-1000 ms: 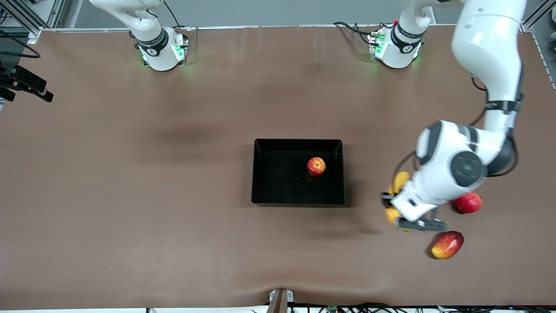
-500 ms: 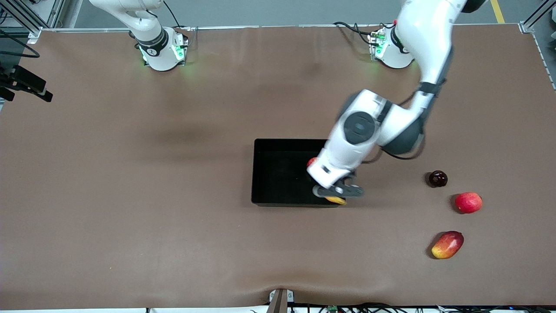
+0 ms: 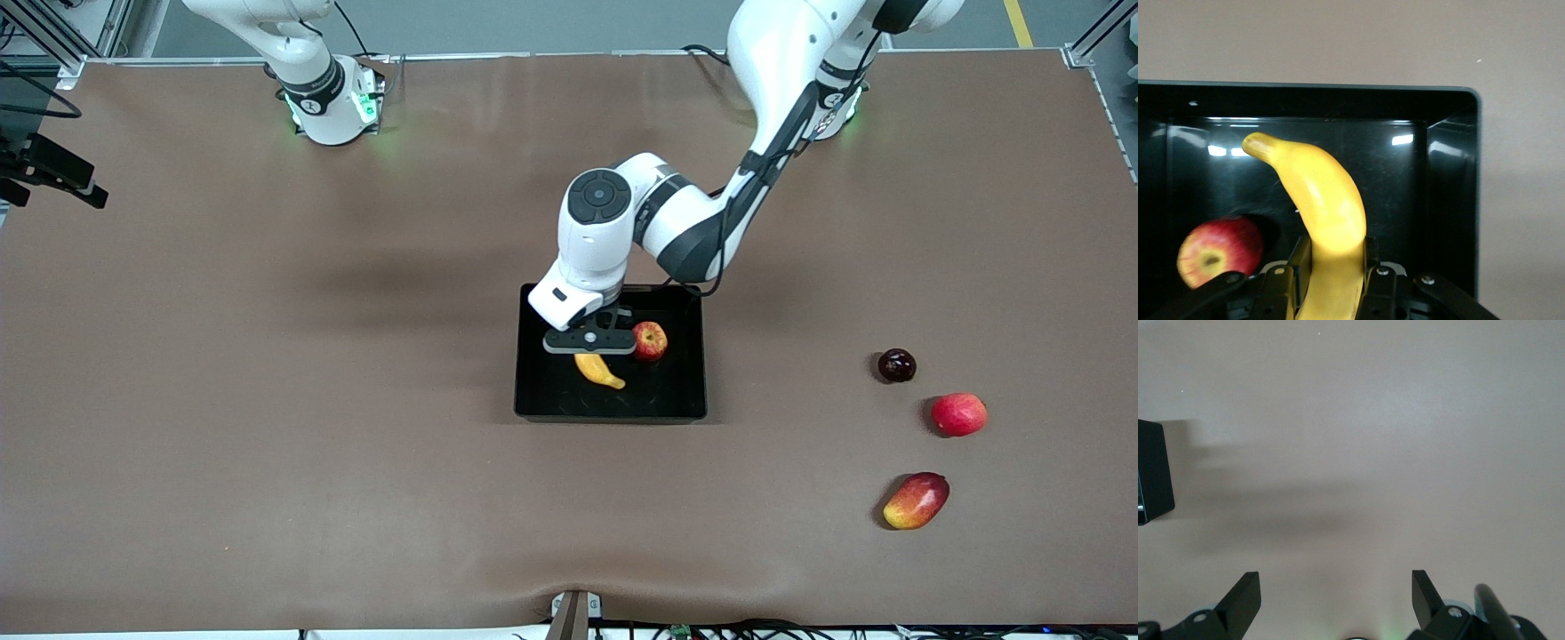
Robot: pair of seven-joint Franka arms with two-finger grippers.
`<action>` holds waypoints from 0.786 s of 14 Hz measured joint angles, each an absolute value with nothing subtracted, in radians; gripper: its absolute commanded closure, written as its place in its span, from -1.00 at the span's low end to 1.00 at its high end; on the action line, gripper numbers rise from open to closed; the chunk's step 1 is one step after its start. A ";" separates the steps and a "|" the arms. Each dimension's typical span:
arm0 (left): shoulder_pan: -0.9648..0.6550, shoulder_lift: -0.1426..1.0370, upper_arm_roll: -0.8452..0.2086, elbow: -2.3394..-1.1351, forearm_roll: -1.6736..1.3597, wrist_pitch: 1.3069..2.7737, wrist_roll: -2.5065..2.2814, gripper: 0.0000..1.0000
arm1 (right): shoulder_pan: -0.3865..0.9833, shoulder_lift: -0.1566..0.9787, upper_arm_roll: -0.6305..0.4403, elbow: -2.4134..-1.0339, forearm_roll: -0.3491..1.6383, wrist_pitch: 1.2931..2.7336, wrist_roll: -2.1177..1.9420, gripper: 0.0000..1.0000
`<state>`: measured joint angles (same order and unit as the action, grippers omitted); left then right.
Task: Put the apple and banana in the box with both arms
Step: 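Lower the banana into the box and open the left gripper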
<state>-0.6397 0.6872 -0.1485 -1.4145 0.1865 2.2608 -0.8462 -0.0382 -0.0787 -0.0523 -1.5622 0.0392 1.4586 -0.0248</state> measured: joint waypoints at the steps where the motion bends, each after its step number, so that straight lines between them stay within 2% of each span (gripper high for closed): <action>1: -0.640 0.700 -0.148 -1.414 0.186 2.285 -0.846 1.00 | -0.038 -0.079 -0.052 -1.562 0.039 1.459 -0.025 -1.00; 11: -0.657 0.815 -0.143 -1.412 0.244 2.424 -0.846 1.00 | -0.038 -0.079 -0.052 -1.562 0.039 1.459 -0.025 -1.00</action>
<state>-0.6569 0.8145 -0.1427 -1.4124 0.2440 2.4243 -0.8462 -0.0382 -0.0787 -0.0523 -1.5622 0.0392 1.4586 -0.0248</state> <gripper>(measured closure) 0.648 0.000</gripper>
